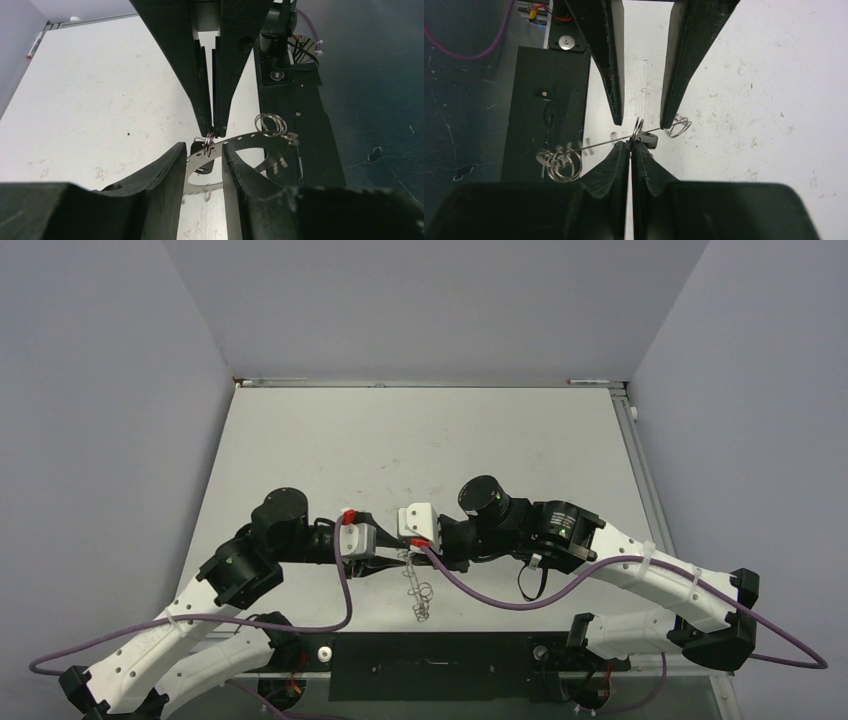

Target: Put the keys on the keyring

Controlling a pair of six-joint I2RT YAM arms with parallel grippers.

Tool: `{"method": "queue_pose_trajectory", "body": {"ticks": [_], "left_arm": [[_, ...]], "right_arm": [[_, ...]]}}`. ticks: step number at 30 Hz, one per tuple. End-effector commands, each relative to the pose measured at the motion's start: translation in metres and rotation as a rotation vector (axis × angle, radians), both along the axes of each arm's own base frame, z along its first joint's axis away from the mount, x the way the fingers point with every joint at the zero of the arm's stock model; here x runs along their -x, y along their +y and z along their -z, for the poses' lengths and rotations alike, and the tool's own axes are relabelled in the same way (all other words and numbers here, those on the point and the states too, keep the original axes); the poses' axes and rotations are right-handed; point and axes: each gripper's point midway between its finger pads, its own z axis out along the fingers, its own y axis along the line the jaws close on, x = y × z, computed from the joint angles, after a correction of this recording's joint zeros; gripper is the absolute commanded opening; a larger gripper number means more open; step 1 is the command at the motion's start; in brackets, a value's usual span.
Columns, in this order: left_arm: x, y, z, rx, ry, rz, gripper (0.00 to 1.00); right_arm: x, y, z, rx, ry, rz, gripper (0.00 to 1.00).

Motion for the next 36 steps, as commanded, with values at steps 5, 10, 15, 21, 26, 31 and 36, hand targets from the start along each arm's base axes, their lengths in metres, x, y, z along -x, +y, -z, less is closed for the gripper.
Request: {"method": "queue_pose_trajectory", "body": {"ticks": [5,10,15,21,26,31,36], "left_arm": [[0.007,-0.005,-0.009,0.043,-0.014,0.048,0.28],[0.006,-0.008,-0.01,0.056,-0.012,0.05,0.24],[0.004,-0.009,-0.009,0.062,-0.013,0.051,0.17],[0.0,-0.012,-0.005,0.068,-0.021,0.044,0.0],[-0.006,-0.008,-0.018,0.168,-0.046,-0.019,0.0],[-0.006,0.0,-0.039,0.294,-0.08,-0.027,0.0],[-0.002,0.009,-0.059,0.42,-0.076,-0.01,0.0]], "right_arm": [[0.001,0.007,-0.033,-0.11,-0.05,-0.012,0.05],[0.002,0.007,-0.032,-0.108,-0.048,-0.016,0.05],[0.003,0.009,-0.032,-0.108,-0.044,-0.022,0.05],[0.002,0.01,-0.031,-0.107,-0.048,-0.016,0.05],[-0.007,0.006,-0.053,-0.208,-0.095,0.05,0.3],[-0.009,-0.011,-0.085,-0.349,-0.148,0.091,0.49],[-0.007,-0.021,-0.098,-0.412,-0.16,0.1,0.46]]}}
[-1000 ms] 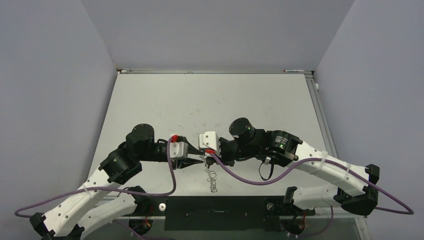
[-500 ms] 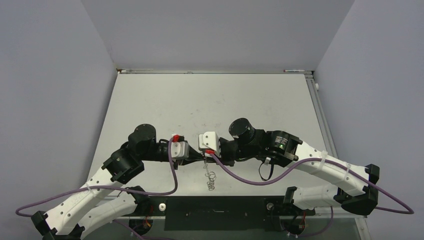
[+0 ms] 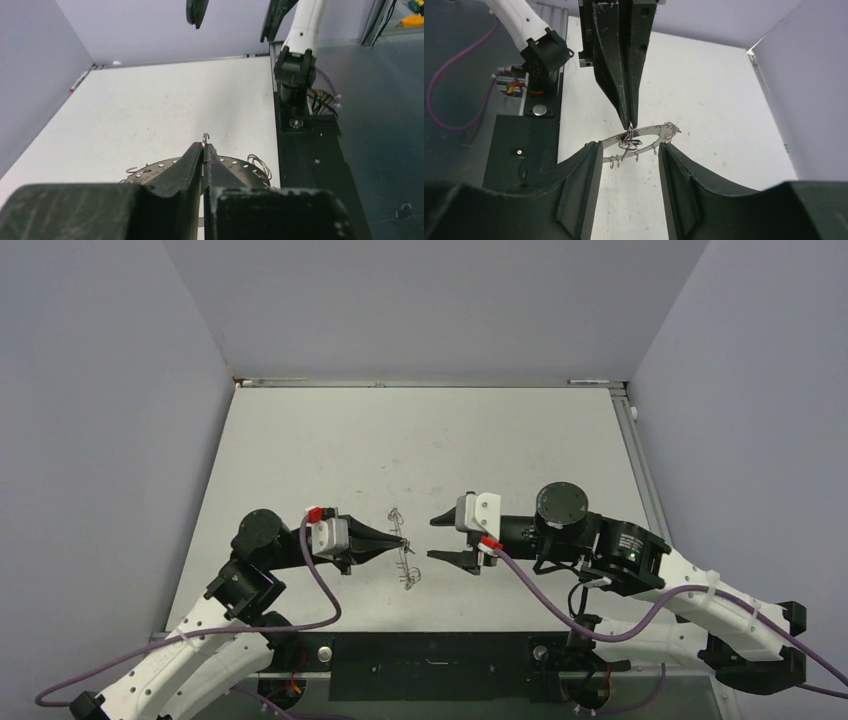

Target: Put the keys on the keyring

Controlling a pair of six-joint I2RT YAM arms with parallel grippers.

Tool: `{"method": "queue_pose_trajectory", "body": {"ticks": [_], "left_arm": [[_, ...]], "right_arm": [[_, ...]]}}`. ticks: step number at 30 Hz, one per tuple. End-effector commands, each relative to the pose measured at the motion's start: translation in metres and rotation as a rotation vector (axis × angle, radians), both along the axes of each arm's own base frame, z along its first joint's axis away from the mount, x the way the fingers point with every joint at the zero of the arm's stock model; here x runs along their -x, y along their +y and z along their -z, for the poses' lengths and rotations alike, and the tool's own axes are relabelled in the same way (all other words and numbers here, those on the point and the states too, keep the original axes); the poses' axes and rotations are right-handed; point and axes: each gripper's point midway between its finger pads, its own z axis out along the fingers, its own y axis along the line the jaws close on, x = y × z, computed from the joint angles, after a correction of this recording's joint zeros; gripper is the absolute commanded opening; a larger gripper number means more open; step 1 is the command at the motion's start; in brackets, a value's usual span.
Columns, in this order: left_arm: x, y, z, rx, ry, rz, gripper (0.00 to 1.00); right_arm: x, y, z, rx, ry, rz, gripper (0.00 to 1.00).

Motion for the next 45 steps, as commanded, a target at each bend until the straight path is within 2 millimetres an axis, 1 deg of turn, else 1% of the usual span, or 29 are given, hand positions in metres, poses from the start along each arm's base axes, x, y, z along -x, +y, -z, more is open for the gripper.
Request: {"method": "queue_pose_trajectory", "body": {"ticks": [1,6,10,11,15,19,28,33,40,45], "left_arm": [[0.013,0.006,-0.054,0.208,-0.085,0.059,0.0],[0.023,0.013,-0.069,0.295,-0.094,0.086,0.0],[0.03,0.018,-0.078,0.352,-0.091,0.112,0.0],[0.032,0.02,-0.082,0.372,-0.101,0.117,0.0],[0.037,0.024,-0.087,0.414,-0.093,0.132,0.0],[0.039,0.025,-0.088,0.421,-0.097,0.133,0.0],[0.041,0.027,-0.089,0.432,-0.102,0.13,0.0],[0.04,0.028,-0.09,0.436,-0.104,0.122,0.0],[0.035,0.029,-0.09,0.439,-0.105,0.097,0.0],[0.031,0.03,-0.091,0.441,-0.103,0.077,0.0]], "right_arm": [[-0.005,0.001,-0.024,-0.108,-0.028,0.02,0.44],[-0.006,0.009,-0.016,-0.087,-0.016,0.008,0.4],[-0.006,0.016,-0.013,-0.1,-0.009,-0.004,0.39],[-0.006,0.019,-0.012,-0.101,-0.003,-0.012,0.38],[-0.005,0.027,-0.003,-0.092,0.018,-0.032,0.39],[-0.001,0.032,-0.002,-0.125,0.037,-0.055,0.41],[0.007,0.037,0.004,-0.178,0.104,-0.124,0.41],[0.014,0.042,0.006,-0.196,0.137,-0.169,0.41],[0.023,0.041,0.007,-0.2,0.159,-0.212,0.42],[0.02,0.042,0.01,-0.217,0.173,-0.193,0.44]]}}
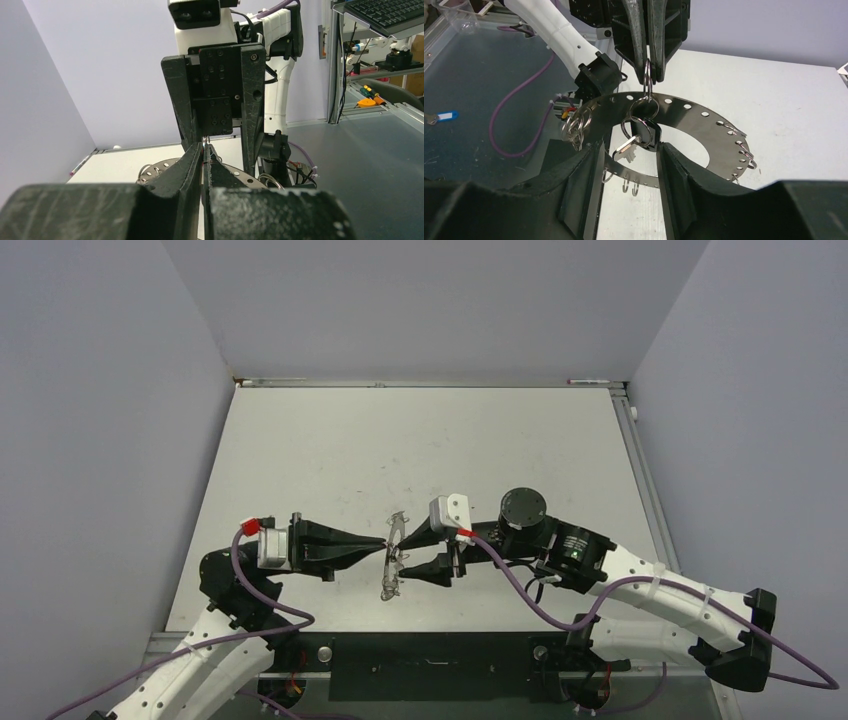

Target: Put the keys on the keyring

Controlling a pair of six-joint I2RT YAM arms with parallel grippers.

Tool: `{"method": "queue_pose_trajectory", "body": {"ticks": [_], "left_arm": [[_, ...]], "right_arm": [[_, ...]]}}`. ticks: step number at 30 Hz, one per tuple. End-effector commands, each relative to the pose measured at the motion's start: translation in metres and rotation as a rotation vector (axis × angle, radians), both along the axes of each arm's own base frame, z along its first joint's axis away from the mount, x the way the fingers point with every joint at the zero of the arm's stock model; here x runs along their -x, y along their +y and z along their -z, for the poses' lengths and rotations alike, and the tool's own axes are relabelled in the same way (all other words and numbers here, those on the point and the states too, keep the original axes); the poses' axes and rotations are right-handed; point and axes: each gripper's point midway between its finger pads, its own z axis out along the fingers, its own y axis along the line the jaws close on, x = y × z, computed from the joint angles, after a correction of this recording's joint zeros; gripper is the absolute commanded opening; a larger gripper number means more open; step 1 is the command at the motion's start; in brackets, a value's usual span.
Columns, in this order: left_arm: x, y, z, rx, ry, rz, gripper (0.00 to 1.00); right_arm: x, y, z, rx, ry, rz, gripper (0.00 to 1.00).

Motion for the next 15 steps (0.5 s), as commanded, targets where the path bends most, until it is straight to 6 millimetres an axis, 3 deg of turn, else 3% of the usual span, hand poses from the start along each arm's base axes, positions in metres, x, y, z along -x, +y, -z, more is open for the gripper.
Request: {"method": "queue_pose_trajectory", "body": {"ticks": [1,6,15], "left_arm": [[-0.001,0.005,-0.013,0.047,-0.037,-0.034,0.0],[-0.001,0.005,-0.013,0.047,-0.035,-0.034,0.0],[-0.005,0.005,-0.012,0.049,-0.029,-0.046,0.0]], "right_arm": [[-0.002,0.001,-0.014,-0.08,-0.006,0.006,0.44],[-0.017,0.006,-0.008,-0.094,-0.001,0.086,0.46],[-0.008,0.015,-0.006,-0.117,0.03,0.021,0.45]]}}
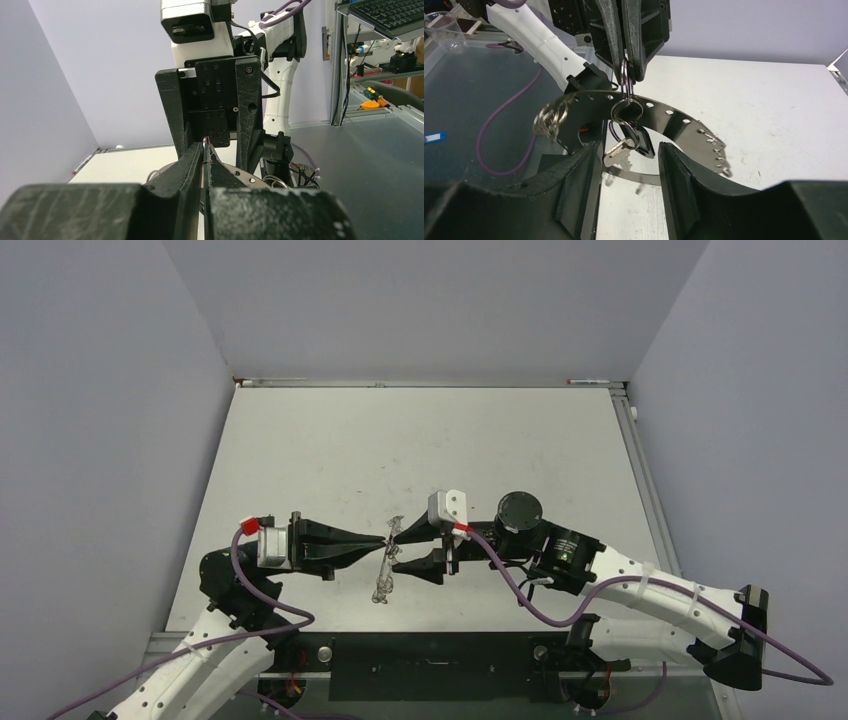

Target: Put the keys on the keyring

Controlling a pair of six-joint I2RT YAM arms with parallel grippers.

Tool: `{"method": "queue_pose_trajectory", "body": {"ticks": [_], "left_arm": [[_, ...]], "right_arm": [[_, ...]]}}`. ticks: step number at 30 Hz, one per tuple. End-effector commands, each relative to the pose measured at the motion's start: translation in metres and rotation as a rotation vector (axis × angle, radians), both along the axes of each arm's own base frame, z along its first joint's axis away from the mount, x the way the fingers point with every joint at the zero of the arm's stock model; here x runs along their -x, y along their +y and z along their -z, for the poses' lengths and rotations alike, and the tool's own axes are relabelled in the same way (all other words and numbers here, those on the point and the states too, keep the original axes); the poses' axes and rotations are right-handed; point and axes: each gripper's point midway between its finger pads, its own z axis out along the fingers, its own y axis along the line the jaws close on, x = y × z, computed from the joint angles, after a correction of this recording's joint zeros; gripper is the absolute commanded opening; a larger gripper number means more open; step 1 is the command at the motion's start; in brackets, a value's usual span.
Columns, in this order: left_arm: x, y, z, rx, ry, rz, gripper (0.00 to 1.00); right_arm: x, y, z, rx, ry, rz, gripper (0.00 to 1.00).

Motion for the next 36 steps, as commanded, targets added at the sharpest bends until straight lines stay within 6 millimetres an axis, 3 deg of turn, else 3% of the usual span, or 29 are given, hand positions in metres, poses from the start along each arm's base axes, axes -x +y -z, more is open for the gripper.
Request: {"method": "queue_pose_trajectory", "body": {"ticks": [1,6,13,20,25,36], "left_arm": [[-0.002,0.005,-0.012,0.043,-0.033,-0.035,0.0],[-0.004,0.005,-0.012,0.047,-0.026,-0.042,0.0],[-0.004,0.006,-0.012,0.049,-0.026,-0.043,0.0],[-0.005,0.006,-0.012,0.048,-0.023,-0.05,0.0],[-0.008,0.006,-0.009,0.035,-0.019,-0.063,0.0],[-0.018,0.004,-0.003,0.001,0.002,-0.104,0.0]], "right_arm": [[0.003,0.007,-0.014,-0.076,-0.006,-0.037,0.45],[0.003,0.011,-0.013,-0.094,-0.009,-0.039,0.42],[0.0,0.013,-0.012,-0.106,0.008,-0.023,0.31],[0.0,0.013,-0.014,-0.113,0.008,-0.025,0.06],[-0.004,0.008,-0.021,-0.098,0.002,0.01,0.05],[-0.024,-0.005,-0.011,0.091,-0.041,0.142,0.05]]}}
